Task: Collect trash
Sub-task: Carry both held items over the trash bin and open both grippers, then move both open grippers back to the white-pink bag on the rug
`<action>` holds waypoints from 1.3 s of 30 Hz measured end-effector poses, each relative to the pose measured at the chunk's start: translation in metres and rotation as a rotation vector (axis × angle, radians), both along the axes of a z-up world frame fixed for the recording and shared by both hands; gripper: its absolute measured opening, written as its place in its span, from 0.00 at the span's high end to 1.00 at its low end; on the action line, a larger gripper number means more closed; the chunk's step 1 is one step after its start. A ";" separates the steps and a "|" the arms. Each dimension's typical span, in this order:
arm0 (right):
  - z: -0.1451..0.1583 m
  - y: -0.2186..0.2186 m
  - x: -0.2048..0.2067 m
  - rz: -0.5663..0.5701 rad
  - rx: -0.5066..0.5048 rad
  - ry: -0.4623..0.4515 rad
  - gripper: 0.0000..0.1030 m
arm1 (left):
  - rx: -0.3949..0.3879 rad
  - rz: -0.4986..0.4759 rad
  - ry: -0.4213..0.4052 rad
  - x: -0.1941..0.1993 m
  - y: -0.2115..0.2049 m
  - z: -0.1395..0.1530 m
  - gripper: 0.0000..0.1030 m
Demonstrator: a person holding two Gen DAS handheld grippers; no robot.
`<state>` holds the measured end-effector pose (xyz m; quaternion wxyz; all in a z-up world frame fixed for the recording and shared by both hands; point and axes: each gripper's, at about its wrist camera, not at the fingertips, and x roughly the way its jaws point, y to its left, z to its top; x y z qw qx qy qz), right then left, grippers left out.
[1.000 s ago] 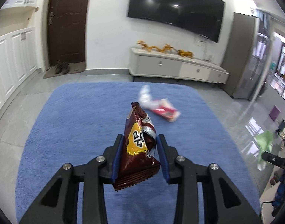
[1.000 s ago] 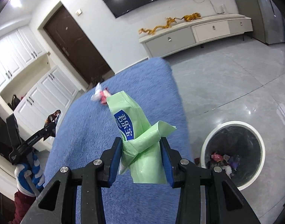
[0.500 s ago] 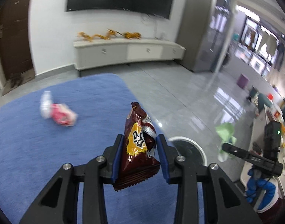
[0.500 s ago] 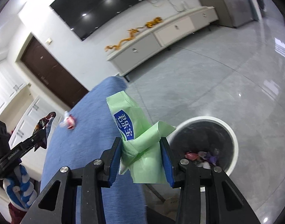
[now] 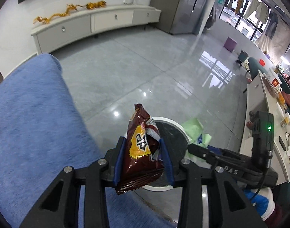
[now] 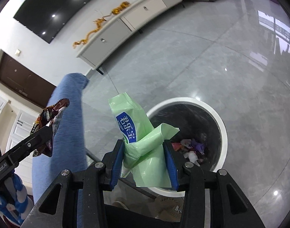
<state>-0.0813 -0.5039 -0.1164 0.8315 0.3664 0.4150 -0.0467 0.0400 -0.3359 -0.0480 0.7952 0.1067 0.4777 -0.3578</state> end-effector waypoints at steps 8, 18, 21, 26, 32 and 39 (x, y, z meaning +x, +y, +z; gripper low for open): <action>-0.019 -0.012 0.011 -0.017 -0.006 0.066 0.49 | -0.034 -0.020 0.101 0.015 -0.031 -0.020 0.50; -0.026 -0.025 0.000 -0.057 -0.007 0.091 0.44 | -0.053 -0.027 0.123 0.016 -0.040 -0.024 0.45; -0.024 -0.027 -0.004 -0.069 -0.006 0.087 0.44 | -0.053 -0.028 0.114 0.012 -0.039 -0.021 0.45; -0.017 -0.025 -0.010 -0.073 -0.010 0.072 0.44 | -0.055 -0.020 0.070 0.001 -0.030 -0.010 0.45; -0.001 -0.022 -0.018 -0.076 -0.022 0.038 0.44 | -0.089 0.003 -0.009 -0.016 -0.015 0.011 0.45; 0.028 -0.014 -0.029 -0.071 -0.047 -0.019 0.44 | -0.090 -0.001 -0.058 -0.033 0.007 0.033 0.45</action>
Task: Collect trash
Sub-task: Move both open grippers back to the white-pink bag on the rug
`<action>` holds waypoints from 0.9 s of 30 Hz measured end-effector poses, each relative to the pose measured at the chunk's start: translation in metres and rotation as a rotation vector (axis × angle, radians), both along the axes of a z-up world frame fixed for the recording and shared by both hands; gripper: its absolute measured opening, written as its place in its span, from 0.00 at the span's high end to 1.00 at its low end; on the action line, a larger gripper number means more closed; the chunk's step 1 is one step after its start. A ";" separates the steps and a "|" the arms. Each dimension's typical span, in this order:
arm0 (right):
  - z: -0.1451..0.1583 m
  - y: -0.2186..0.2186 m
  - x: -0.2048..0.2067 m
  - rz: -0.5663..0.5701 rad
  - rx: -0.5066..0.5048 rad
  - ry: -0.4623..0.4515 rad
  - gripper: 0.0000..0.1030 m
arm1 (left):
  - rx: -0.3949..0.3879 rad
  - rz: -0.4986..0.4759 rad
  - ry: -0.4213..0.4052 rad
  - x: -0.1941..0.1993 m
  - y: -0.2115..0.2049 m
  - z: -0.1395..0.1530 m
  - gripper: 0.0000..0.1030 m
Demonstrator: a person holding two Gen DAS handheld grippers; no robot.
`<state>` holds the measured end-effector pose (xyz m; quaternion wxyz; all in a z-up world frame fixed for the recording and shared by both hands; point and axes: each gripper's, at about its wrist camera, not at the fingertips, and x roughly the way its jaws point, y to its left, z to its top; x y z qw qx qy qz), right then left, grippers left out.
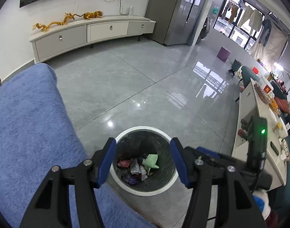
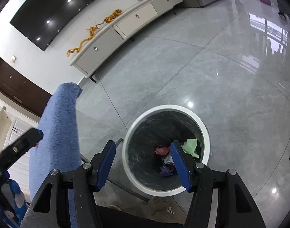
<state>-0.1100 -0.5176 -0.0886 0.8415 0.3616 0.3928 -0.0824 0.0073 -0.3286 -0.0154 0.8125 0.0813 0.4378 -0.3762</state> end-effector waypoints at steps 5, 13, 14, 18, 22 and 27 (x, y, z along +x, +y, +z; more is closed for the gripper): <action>0.024 0.014 -0.005 0.016 -0.027 -0.044 0.44 | -0.009 0.025 -0.032 -0.008 0.026 0.012 0.45; 0.069 0.049 -0.008 0.085 -0.080 -0.123 0.44 | -0.038 0.131 -0.095 -0.017 0.099 0.037 0.45; 0.074 0.053 -0.007 0.095 -0.087 -0.132 0.44 | -0.041 0.148 -0.104 -0.018 0.109 0.040 0.45; 0.098 0.076 -0.005 0.151 -0.116 -0.181 0.44 | -0.054 0.239 -0.150 -0.023 0.160 0.056 0.45; 0.124 0.104 0.000 0.220 -0.149 -0.234 0.44 | -0.054 0.335 -0.199 -0.023 0.211 0.074 0.45; 0.157 0.144 0.013 0.312 -0.190 -0.300 0.44 | -0.065 0.470 -0.258 -0.014 0.276 0.100 0.45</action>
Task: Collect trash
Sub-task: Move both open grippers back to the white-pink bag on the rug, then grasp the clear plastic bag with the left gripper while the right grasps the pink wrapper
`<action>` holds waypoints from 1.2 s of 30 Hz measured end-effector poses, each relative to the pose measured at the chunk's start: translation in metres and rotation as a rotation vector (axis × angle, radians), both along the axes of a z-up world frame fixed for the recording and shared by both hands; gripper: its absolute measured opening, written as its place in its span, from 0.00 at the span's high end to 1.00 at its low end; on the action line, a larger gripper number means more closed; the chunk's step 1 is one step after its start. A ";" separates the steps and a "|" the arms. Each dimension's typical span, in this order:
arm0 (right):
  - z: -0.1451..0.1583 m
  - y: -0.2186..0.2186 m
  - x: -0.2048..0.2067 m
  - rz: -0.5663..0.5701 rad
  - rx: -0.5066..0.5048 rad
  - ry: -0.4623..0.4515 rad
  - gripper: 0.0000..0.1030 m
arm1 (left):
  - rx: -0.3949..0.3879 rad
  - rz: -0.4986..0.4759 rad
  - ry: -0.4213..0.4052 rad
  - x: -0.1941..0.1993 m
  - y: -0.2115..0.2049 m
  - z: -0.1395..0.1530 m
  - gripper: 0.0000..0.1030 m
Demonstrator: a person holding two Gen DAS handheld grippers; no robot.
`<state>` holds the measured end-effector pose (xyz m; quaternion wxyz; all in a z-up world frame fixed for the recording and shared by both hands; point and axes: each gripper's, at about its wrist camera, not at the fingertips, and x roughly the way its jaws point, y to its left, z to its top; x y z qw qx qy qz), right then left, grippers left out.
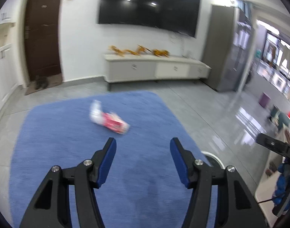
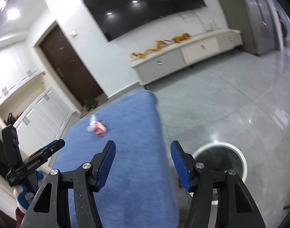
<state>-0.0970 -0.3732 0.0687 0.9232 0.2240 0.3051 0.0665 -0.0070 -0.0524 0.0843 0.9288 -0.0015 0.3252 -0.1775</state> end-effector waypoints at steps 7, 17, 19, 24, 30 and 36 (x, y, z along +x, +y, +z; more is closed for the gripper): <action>0.046 0.055 0.031 0.120 -0.036 -0.094 0.44 | -0.033 0.162 -0.086 0.019 0.084 0.042 0.45; 0.074 0.118 0.080 0.257 -0.085 -0.154 0.44 | -0.120 0.251 -0.058 0.075 0.149 0.047 0.45; 0.061 0.130 0.098 0.280 -0.106 -0.128 0.44 | -0.118 0.234 -0.012 0.091 0.145 0.030 0.45; 0.018 0.152 0.145 0.328 -0.176 -0.047 0.44 | -0.125 0.186 0.111 0.137 0.127 -0.019 0.45; -0.036 0.170 0.195 0.403 -0.216 0.033 0.44 | -0.141 0.138 0.230 0.197 0.090 -0.067 0.45; -0.072 0.196 0.229 0.480 -0.274 0.065 0.44 | -0.134 0.147 0.292 0.239 0.065 -0.100 0.45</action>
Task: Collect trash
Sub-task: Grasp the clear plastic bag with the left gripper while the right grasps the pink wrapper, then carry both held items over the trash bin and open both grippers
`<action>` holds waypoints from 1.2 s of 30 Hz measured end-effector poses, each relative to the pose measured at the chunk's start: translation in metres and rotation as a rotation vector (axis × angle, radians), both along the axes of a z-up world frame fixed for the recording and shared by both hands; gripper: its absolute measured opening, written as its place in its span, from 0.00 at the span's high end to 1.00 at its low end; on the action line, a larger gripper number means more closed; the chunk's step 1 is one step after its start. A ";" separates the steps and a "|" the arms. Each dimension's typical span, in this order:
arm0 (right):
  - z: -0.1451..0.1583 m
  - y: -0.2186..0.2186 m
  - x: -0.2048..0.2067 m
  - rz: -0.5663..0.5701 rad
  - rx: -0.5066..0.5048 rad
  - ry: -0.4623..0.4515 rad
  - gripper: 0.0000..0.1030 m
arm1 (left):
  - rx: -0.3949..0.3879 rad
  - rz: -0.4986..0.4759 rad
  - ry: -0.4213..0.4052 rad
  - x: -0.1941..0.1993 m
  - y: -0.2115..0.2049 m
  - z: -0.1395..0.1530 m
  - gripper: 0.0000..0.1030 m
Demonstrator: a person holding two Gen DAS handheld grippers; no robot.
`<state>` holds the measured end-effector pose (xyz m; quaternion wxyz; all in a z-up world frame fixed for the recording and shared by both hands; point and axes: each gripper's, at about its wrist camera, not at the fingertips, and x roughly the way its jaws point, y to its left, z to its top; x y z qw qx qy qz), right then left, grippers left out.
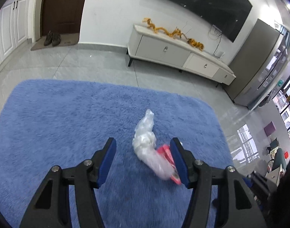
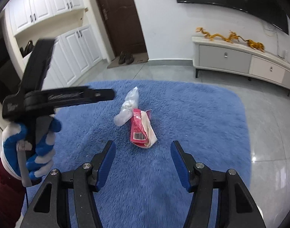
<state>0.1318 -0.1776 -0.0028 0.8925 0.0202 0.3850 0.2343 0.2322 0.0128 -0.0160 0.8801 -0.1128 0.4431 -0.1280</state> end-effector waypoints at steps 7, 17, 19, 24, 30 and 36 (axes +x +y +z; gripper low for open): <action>-0.024 0.021 0.028 0.052 -0.055 -0.002 0.41 | 0.029 0.013 0.043 0.031 -0.009 -0.030 0.45; -0.049 0.039 0.049 0.078 -0.101 0.010 0.41 | 0.028 0.017 0.040 0.036 -0.007 -0.053 0.64; -0.054 0.042 0.049 0.074 -0.121 0.012 0.45 | 0.019 0.021 0.039 0.036 -0.005 -0.054 0.70; -0.054 0.035 0.047 0.049 -0.117 0.010 0.71 | -0.005 0.025 0.037 0.027 0.003 -0.051 0.72; -0.050 0.017 0.026 0.022 -0.087 0.023 0.72 | -0.019 0.017 0.002 0.000 0.003 -0.036 0.73; -0.031 -0.007 -0.012 -0.017 -0.027 0.015 0.72 | -0.010 -0.003 -0.038 -0.041 -0.003 -0.016 0.73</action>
